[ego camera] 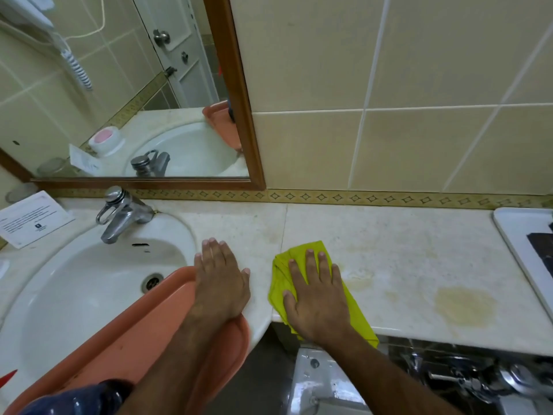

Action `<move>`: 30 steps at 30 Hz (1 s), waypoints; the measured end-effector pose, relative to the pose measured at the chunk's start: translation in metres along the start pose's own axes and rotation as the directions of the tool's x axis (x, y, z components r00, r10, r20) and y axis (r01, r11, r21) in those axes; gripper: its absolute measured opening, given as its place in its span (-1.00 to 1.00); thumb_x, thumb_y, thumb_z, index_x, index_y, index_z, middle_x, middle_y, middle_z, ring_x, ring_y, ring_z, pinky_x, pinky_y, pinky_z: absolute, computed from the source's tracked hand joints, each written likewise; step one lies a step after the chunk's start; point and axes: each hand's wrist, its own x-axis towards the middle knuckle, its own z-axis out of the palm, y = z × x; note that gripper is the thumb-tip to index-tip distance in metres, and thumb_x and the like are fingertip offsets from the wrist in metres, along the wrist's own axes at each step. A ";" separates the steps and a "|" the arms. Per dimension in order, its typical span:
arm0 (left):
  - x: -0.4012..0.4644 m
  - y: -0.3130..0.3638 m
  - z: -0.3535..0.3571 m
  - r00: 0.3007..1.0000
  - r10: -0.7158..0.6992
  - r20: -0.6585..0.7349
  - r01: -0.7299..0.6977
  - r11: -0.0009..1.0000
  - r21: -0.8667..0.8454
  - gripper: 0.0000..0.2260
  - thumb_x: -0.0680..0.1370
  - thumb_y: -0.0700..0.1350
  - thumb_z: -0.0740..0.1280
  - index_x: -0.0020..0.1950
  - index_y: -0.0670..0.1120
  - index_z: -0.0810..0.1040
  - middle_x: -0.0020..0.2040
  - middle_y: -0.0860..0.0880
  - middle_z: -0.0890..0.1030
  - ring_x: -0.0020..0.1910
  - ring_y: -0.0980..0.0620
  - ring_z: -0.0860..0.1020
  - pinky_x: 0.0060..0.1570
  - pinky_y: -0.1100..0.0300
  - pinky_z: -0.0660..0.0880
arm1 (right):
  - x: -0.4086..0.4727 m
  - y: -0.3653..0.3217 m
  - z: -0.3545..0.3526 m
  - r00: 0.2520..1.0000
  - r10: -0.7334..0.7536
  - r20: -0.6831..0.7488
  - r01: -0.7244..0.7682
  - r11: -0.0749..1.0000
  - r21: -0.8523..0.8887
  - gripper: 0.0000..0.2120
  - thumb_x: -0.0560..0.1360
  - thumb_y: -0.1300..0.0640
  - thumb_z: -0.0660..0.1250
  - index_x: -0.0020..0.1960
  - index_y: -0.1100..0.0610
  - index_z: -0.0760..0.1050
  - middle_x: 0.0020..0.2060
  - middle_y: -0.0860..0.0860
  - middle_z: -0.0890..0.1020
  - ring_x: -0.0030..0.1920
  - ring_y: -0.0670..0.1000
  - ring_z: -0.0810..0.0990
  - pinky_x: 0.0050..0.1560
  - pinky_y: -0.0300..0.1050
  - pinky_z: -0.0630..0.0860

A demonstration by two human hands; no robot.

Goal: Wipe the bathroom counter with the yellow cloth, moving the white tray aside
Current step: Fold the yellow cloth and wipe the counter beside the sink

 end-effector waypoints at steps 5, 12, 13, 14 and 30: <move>0.015 0.048 -0.009 0.978 0.186 -0.097 -0.195 0.975 -0.104 -0.37 0.63 0.08 -0.03 0.55 -0.29 -0.08 0.58 -0.29 -0.05 0.58 -0.19 -0.11 0.53 -0.08 -0.13 | 0.037 0.008 -0.007 0.998 0.061 -0.004 -0.061 0.998 -0.018 -0.34 0.52 -0.20 0.03 0.56 0.05 0.19 0.56 0.26 0.17 0.56 0.31 0.05 0.50 0.32 0.04; 0.011 0.094 0.035 0.964 0.251 -0.089 -0.262 0.954 -0.147 -0.35 0.60 0.13 -0.14 0.55 -0.29 0.03 0.58 -0.27 0.04 0.58 -0.17 -0.04 0.54 -0.06 -0.12 | 0.034 0.048 -0.011 0.988 0.147 -0.041 -0.148 0.989 -0.013 -0.36 0.55 -0.22 -0.03 0.56 0.03 0.18 0.57 0.22 0.17 0.57 0.26 0.04 0.51 0.28 0.01; 0.010 0.097 0.040 0.955 0.278 -0.099 -0.290 0.946 -0.142 -0.34 0.59 0.14 -0.17 0.54 -0.29 0.05 0.57 -0.27 0.06 0.58 -0.18 -0.02 0.53 -0.05 -0.12 | 0.031 0.058 -0.014 0.986 0.162 -0.041 -0.163 0.986 -0.020 -0.36 0.55 -0.21 -0.01 0.56 0.03 0.18 0.56 0.22 0.17 0.56 0.27 0.05 0.51 0.28 0.02; 0.010 0.099 0.044 0.946 0.303 -0.113 -0.317 0.939 -0.135 -0.33 0.58 0.14 -0.18 0.54 -0.29 0.07 0.57 -0.27 0.08 0.58 -0.19 0.01 0.53 -0.04 -0.13 | 0.029 0.071 -0.019 0.983 0.179 -0.045 -0.180 0.983 -0.029 -0.36 0.54 -0.21 0.00 0.56 0.03 0.18 0.56 0.22 0.18 0.56 0.27 0.06 0.51 0.28 0.03; 0.017 0.091 0.060 0.949 0.304 -0.081 -0.315 0.927 -0.204 -0.38 0.59 0.18 -0.25 0.57 -0.13 -0.12 0.60 -0.06 -0.13 0.56 0.06 -0.21 0.54 0.04 -0.19 | 0.034 0.278 -0.078 0.911 0.411 -0.035 -0.411 0.898 -0.154 -0.35 0.54 -0.19 0.01 0.55 0.08 0.19 0.53 0.26 0.22 0.52 0.32 0.15 0.49 0.28 0.11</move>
